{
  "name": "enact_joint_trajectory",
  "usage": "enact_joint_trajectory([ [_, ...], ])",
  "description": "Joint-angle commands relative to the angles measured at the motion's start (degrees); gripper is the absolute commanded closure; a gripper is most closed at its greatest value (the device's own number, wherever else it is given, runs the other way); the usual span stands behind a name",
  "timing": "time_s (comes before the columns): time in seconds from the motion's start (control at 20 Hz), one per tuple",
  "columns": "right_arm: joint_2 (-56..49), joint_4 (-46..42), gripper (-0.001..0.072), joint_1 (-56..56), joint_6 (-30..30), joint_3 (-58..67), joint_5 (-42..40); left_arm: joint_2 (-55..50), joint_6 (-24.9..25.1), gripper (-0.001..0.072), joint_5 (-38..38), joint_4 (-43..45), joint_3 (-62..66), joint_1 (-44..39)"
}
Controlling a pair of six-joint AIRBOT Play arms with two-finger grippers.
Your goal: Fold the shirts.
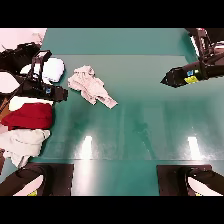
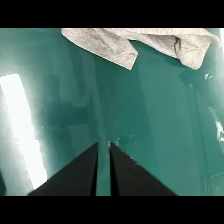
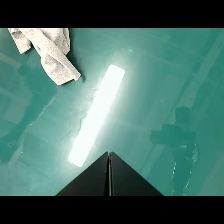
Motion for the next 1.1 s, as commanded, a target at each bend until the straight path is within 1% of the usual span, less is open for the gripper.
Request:
enact_joint_trajectory([
  [0.0,-0.02,0.0,0.0697,0.02,0.0,0.04,0.02,-0.02,0.02,0.0606,0.0,0.02,-0.02,0.0],
  [0.45,-0.02,0.0,0.0698,0.02,0.0,0.04,0.02,-0.02,-0.02,0.0606,0.13,-0.46,-0.02,0.0],
  [0.5,-0.02,0.0,0.0698,0.02,0.0,0.04,0.0,-0.02,0.0,0.0606,1.18,-1.38,-0.02,0.0],
  [0.65,0.0,0.11,0.0698,0.02,0.02,0.04,-3.04,-0.09,-0.02,0.0606,8.35,-3.78,-0.02,-0.02],
  [0.85,-0.02,0.07,0.0697,0.02,0.02,0.02,-4.31,-0.09,0.04,0.0604,10.58,-4.94,-0.07,-0.02],
  [0.9,-0.02,0.11,0.0698,0.07,0.02,0.02,-4.17,-0.22,0.63,0.0487,12.46,-4.72,-0.22,0.0],
  [0.95,-0.02,0.09,0.0697,0.07,0.02,0.02,-3.91,-0.28,0.94,0.0124,16.85,-4.24,-0.66,0.0],
  [1.0,-0.02,0.09,0.0697,0.07,0.02,0.02,-4.04,-0.66,0.9,-0.0005,21.59,-3.02,-0.9,0.0],
  [1.05,-0.02,0.09,0.0698,0.04,0.02,0.02,-4.11,-1.86,0.85,0.0002,26.29,-1.2,-0.87,0.0],
])
